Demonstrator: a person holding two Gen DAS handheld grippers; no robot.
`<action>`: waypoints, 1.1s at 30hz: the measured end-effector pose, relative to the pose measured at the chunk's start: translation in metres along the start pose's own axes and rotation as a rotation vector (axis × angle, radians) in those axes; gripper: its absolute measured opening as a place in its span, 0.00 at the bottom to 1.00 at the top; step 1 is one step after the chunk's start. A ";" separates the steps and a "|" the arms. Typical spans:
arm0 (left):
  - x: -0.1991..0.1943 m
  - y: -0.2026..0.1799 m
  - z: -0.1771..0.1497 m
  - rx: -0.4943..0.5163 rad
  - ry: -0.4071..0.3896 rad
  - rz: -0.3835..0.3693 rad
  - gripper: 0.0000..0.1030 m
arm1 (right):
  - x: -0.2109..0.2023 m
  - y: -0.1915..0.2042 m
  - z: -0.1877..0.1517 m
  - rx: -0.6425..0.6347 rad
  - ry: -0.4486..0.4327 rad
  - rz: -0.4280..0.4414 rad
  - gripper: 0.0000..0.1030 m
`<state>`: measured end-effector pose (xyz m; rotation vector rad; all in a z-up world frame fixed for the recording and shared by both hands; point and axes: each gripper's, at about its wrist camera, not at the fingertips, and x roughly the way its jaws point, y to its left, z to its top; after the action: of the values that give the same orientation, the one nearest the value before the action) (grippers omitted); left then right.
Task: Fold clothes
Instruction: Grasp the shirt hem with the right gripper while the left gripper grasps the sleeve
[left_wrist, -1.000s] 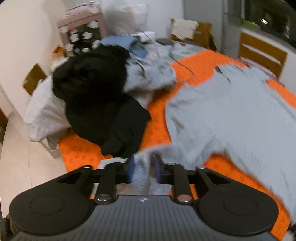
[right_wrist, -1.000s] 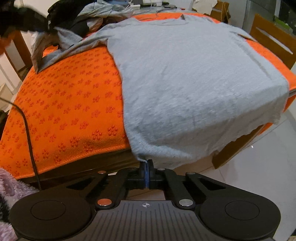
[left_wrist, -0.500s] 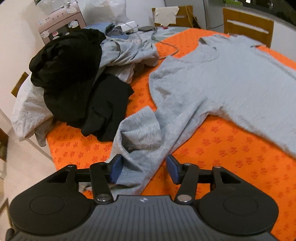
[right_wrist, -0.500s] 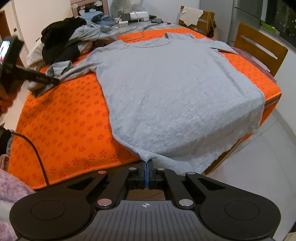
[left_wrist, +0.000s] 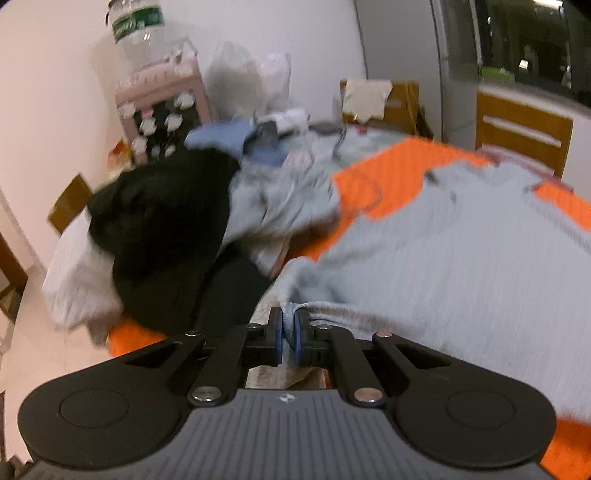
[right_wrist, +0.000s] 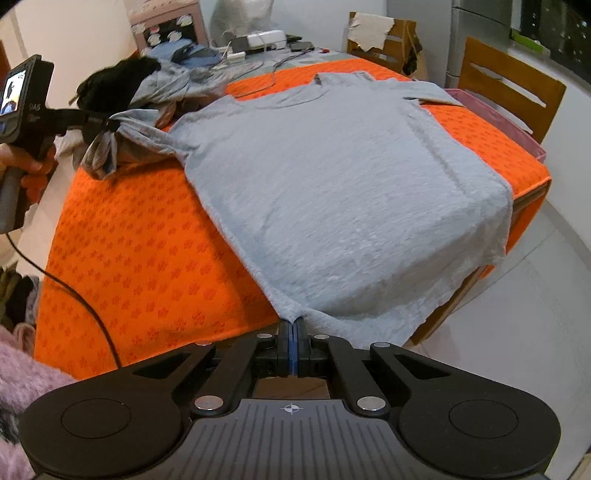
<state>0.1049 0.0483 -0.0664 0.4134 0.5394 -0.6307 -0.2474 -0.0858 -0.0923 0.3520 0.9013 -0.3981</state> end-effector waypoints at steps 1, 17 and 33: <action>0.002 -0.004 0.010 -0.010 -0.012 -0.003 0.07 | -0.001 -0.005 0.002 0.016 -0.001 0.010 0.03; 0.051 -0.139 0.116 -0.010 -0.136 -0.059 0.06 | 0.032 -0.079 0.032 0.112 0.091 0.101 0.03; 0.126 -0.207 0.119 0.048 -0.047 -0.017 0.06 | 0.062 -0.122 0.042 0.093 0.190 0.109 0.03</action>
<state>0.0973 -0.2203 -0.0877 0.4388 0.4846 -0.6689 -0.2420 -0.2226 -0.1338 0.5284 1.0455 -0.3104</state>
